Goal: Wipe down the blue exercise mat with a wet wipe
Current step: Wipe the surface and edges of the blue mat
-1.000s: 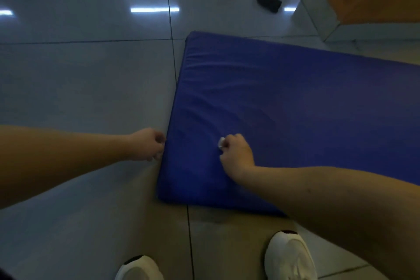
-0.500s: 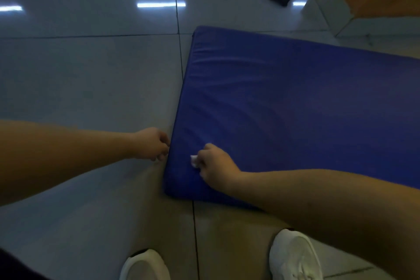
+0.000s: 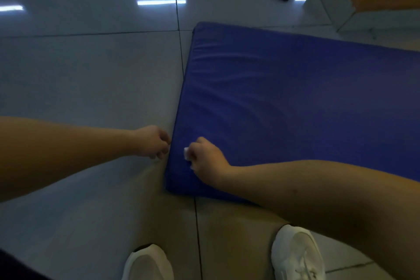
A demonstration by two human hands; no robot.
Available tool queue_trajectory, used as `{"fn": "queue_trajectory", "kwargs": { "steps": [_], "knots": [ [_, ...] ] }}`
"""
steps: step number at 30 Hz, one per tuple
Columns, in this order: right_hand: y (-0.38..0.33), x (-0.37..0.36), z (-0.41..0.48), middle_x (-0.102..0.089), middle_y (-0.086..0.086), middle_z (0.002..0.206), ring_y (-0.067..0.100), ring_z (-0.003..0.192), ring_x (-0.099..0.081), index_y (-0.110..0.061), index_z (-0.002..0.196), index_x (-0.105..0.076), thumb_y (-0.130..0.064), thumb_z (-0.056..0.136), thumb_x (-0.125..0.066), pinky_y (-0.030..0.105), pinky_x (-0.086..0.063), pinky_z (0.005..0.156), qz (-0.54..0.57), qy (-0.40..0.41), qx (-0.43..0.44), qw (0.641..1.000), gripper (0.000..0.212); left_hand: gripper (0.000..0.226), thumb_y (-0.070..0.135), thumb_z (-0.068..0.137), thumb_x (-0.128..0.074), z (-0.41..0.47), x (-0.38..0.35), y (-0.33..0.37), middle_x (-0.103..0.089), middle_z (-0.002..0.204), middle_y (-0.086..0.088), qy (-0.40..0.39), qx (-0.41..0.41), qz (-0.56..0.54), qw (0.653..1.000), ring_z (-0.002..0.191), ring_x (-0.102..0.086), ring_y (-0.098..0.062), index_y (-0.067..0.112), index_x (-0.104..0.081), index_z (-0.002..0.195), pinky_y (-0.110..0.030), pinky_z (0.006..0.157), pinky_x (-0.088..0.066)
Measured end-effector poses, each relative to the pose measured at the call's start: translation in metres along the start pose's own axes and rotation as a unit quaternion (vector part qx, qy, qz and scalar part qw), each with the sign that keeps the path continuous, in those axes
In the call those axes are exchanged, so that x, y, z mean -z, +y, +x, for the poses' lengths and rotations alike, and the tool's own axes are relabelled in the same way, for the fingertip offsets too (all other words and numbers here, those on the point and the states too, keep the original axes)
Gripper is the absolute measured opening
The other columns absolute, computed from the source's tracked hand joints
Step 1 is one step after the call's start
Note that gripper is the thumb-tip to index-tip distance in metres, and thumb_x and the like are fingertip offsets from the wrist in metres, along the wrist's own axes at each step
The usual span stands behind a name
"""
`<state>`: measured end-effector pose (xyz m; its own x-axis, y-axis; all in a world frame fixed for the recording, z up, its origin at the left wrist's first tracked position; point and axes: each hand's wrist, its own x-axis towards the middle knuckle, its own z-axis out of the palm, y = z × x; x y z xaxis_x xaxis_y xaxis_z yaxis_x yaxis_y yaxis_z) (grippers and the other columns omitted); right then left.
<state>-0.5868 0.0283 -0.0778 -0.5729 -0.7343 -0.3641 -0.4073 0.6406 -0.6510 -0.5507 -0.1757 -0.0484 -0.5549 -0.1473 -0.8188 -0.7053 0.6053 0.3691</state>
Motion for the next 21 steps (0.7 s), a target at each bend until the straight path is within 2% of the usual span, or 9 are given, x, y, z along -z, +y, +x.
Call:
{"fn": "queue_trajectory", "kwargs": {
  "steps": [3, 5, 9, 12, 15, 18, 21],
  "knots": [
    [-0.027, -0.021, 0.021, -0.046, -0.003, 0.097, 0.014, 0.08, -0.048, -0.022, 0.092, -0.057, -0.01, 0.097, -0.057, 0.025, -0.039, 0.068, -0.002, -0.022, 0.043, 0.999, 0.013, 0.023, 0.012, 0.098, -0.057, 0.0, -0.001, 0.0, -0.072, 0.101, -0.01, 0.001, -0.007, 0.004, 1.0, 0.093, -0.071, -0.023, 0.008, -0.065, 0.119, -0.034, 0.082, -0.06],
    [-0.028, -0.026, 0.023, -0.046, -0.003, 0.099, 0.016, 0.082, -0.048, -0.023, 0.093, -0.055, -0.01, 0.098, -0.057, 0.027, -0.038, 0.07, -0.014, -0.036, 0.078, 0.996, 0.013, 0.024, 0.011, 0.096, -0.057, 0.001, -0.001, 0.0, -0.073, 0.1, -0.01, 0.003, -0.01, 0.01, 1.0, 0.093, -0.071, -0.024, 0.008, -0.066, 0.118, -0.037, 0.083, -0.06],
    [0.001, -0.011, 0.004, -0.049, -0.001, 0.102, 0.014, 0.079, -0.054, -0.022, 0.091, -0.057, -0.028, 0.106, -0.048, 0.031, -0.05, 0.071, -0.064, -0.081, 0.144, 0.984, 0.018, 0.029, 0.009, 0.099, -0.055, 0.001, -0.002, 0.002, -0.071, 0.105, -0.012, 0.007, 0.001, -0.016, 1.0, 0.091, -0.07, -0.024, 0.008, -0.059, 0.128, -0.032, 0.078, -0.058],
    [0.04, 0.015, -0.029, -0.051, -0.006, 0.105, 0.008, 0.081, -0.054, -0.022, 0.091, -0.058, -0.037, 0.107, -0.043, 0.026, -0.05, 0.074, -0.086, -0.109, 0.164, 0.977, 0.027, 0.032, 0.008, 0.099, -0.055, 0.001, -0.001, 0.001, -0.071, 0.106, -0.013, 0.002, 0.005, -0.01, 1.0, 0.089, -0.07, -0.024, 0.006, -0.058, 0.13, -0.032, 0.077, -0.058],
    [0.076, 0.031, -0.062, -0.048, -0.011, 0.107, 0.006, 0.086, -0.054, -0.03, 0.093, -0.055, -0.042, 0.107, -0.041, 0.028, -0.052, 0.078, -0.115, -0.121, 0.155, 0.974, 0.023, 0.033, 0.007, 0.098, -0.056, 0.001, -0.001, 0.0, -0.071, 0.107, -0.015, 0.004, 0.008, -0.011, 1.0, 0.083, -0.068, -0.02, 0.006, -0.059, 0.13, -0.028, 0.07, -0.057],
    [0.08, 0.029, -0.069, -0.047, -0.011, 0.105, 0.007, 0.084, -0.053, -0.028, 0.093, -0.055, -0.04, 0.107, -0.041, 0.03, -0.052, 0.077, -0.13, -0.127, 0.146, 0.972, 0.024, 0.034, 0.007, 0.097, -0.056, -0.001, 0.0, -0.001, -0.071, 0.108, -0.014, 0.005, 0.012, -0.011, 1.0, 0.086, -0.068, -0.021, 0.007, -0.058, 0.131, -0.028, 0.072, -0.057],
    [0.061, 0.014, -0.058, -0.044, -0.01, 0.103, 0.007, 0.08, -0.049, -0.025, 0.091, -0.056, -0.033, 0.107, -0.045, 0.024, -0.046, 0.072, -0.127, -0.128, 0.183, 0.966, 0.02, 0.035, 0.006, 0.098, -0.056, -0.002, -0.001, -0.004, -0.071, 0.107, -0.012, 0.005, 0.013, -0.002, 1.0, 0.082, -0.068, -0.019, 0.007, -0.057, 0.133, -0.025, 0.068, -0.057]
  ]
}}
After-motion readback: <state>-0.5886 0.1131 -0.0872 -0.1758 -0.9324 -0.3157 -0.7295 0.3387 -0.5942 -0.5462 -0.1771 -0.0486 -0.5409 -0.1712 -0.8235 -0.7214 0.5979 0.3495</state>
